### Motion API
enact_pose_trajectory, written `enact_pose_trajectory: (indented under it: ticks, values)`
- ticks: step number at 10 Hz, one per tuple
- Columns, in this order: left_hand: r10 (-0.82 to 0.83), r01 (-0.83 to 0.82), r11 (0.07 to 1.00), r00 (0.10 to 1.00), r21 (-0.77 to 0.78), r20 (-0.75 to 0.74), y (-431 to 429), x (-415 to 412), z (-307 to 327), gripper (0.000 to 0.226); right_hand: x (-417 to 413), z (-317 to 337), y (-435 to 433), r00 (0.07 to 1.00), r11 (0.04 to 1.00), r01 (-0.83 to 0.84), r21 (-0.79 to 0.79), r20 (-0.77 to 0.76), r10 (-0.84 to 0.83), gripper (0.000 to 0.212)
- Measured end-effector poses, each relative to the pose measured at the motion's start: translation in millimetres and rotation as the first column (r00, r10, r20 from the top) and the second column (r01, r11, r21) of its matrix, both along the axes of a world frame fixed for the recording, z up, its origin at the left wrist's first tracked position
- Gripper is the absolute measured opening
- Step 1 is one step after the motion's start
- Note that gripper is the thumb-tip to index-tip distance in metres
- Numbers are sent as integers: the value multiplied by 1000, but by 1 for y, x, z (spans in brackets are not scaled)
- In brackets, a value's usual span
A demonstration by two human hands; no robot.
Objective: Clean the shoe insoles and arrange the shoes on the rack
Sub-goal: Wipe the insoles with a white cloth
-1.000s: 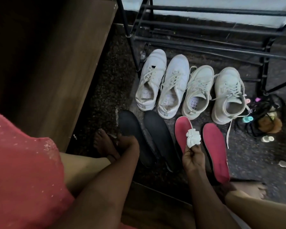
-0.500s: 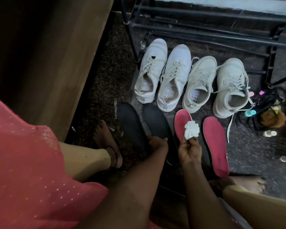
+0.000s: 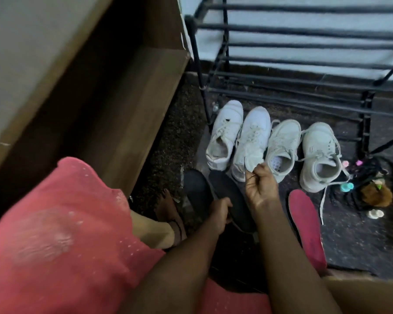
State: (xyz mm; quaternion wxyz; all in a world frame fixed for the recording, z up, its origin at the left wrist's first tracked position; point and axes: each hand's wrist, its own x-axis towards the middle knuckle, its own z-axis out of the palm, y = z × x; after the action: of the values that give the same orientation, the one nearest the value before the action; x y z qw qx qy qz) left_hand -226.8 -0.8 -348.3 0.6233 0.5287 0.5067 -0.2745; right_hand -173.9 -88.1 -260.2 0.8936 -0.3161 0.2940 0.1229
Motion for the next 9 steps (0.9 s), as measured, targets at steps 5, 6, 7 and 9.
enact_pose_trajectory:
  ticks: [5, 6, 7, 9]
  values:
    - [460, -158, 830, 737, -536, 495, 61, 50, 253, 44, 3, 186, 32, 857, 710, -239, -662, 200, 474, 28]
    - [492, -76, 781, 687, -620, 535, 64, 55, 288, 48, 2, 219, 38, 797, 480, -108, -871, 213, 566, 28]
    - [509, -13, 744, 660, -669, 553, 66, 53, 313, 52, -3, 249, 49, 664, 130, 120, -984, 177, 727, 31]
    - [518, 65, 711, 626, -701, 583, 70, 41, 367, 51, -35, 292, 66, 497, 85, 486, -870, 355, 792, 35]
